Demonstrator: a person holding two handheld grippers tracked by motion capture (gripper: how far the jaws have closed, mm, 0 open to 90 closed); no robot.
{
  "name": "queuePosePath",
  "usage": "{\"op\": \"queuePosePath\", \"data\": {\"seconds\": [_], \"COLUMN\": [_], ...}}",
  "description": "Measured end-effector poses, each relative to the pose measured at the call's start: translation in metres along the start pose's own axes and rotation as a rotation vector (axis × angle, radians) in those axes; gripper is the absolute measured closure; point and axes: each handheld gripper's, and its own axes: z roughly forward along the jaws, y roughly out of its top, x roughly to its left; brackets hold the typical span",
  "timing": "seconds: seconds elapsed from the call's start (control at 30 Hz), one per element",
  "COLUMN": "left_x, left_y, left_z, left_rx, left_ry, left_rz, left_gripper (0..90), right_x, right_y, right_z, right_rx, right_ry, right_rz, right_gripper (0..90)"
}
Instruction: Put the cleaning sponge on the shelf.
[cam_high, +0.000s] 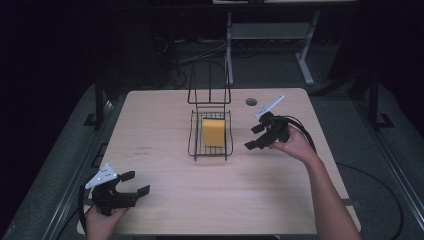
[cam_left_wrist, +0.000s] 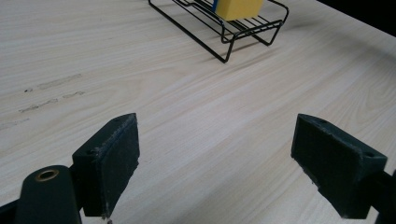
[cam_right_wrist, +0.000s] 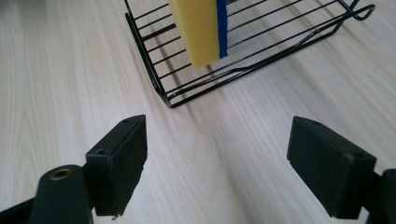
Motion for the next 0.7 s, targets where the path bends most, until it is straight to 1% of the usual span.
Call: {"op": "queuePosePath", "data": {"seconds": [0.3,0.37,0.7], "left_x": [0.000,-0.001,-0.001], "left_y": [0.000,0.000,0.000], "left_z": [0.001,0.001,0.001], "left_rx": [0.005,0.005,0.005], "left_ry": [0.000,0.000,-0.001], "left_rz": [0.003,0.004,0.006], "left_gripper": [14.6,14.7,14.7], "right_x": [0.000,0.000,0.003], "right_y": [-0.011,-0.012,-0.014], "right_z": [-0.002,-0.003,-0.010], "right_rx": [0.003,0.012,0.010], "right_ry": [-0.007,-0.006,-0.015], "right_rz": [0.011,0.022,0.010], "right_gripper": [19.5,19.3,19.3]}}
